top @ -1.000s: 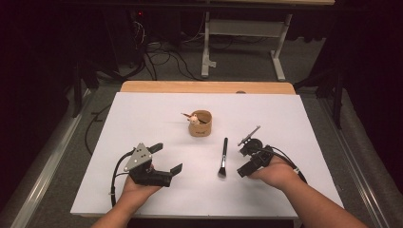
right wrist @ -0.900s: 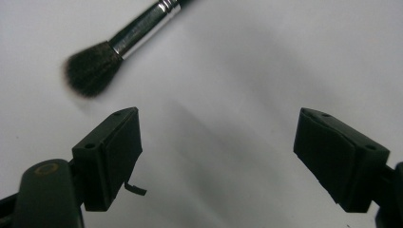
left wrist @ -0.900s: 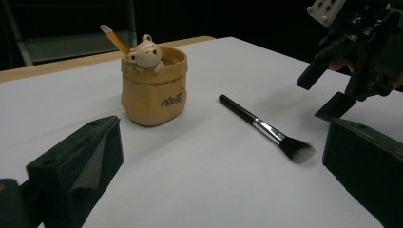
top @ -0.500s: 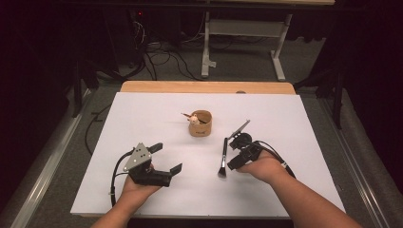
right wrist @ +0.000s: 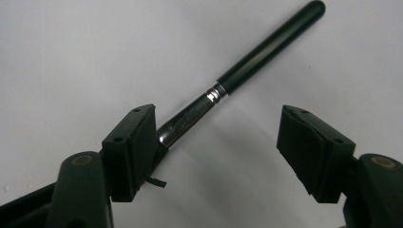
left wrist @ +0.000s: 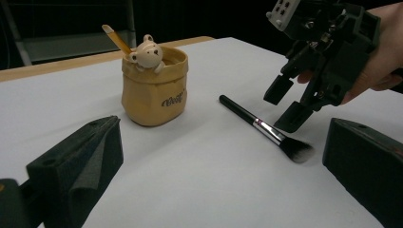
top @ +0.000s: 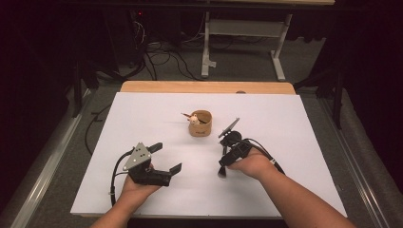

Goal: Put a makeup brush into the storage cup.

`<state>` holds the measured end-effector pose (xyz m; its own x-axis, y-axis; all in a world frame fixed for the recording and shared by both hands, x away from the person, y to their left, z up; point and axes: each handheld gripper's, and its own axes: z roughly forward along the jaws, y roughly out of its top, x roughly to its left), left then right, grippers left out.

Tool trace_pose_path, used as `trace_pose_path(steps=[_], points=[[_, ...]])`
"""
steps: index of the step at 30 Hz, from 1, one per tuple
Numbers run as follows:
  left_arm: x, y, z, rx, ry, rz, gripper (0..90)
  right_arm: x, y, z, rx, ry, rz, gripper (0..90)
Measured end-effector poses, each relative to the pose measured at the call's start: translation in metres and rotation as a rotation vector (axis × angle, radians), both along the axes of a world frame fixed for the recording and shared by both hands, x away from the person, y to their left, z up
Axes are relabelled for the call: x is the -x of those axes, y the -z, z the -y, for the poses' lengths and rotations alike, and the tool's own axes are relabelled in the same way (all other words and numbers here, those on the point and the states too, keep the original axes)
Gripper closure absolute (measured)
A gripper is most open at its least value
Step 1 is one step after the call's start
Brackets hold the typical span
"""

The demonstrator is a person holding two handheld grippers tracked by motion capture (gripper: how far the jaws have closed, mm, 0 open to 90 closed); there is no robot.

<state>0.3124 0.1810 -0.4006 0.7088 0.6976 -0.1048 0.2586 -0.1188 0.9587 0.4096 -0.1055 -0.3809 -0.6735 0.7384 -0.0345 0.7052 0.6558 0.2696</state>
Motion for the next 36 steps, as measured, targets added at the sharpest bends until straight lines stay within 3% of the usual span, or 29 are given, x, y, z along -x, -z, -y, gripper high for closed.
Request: trace_pose_path(steps=[9, 16, 20, 24, 28, 36], points=[[0.0, 0.0, 0.0, -0.004, 0.002, 0.004, 0.5, -0.01, 0.009, -0.008, -0.003, -0.003, -0.029, 41.7], [0.0, 0.0, 0.0, -0.006, 0.003, 0.008, 0.5, -0.013, 0.014, -0.011, 0.004, 0.033, -0.048, 45.0], [0.0, 0.0, 0.0, -0.011, 0.002, 0.012, 0.4, -0.014, 0.016, -0.013, 0.022, 0.011, -0.041, 46.5], [0.0, 0.0, 0.001, -0.012, 0.003, 0.014, 0.4, -0.013, 0.016, -0.013, 0.028, 0.032, -0.038, 52.4], [0.0, 0.0, 0.0, -0.012, 0.003, 0.017, 0.5, -0.013, 0.016, -0.012, 0.046, 0.009, -0.018, 57.8], [0.001, 0.0, 0.001, -0.016, 0.005, 0.019, 0.6, -0.011, 0.015, -0.012, 0.05, 0.0, -0.022, 68.4]])
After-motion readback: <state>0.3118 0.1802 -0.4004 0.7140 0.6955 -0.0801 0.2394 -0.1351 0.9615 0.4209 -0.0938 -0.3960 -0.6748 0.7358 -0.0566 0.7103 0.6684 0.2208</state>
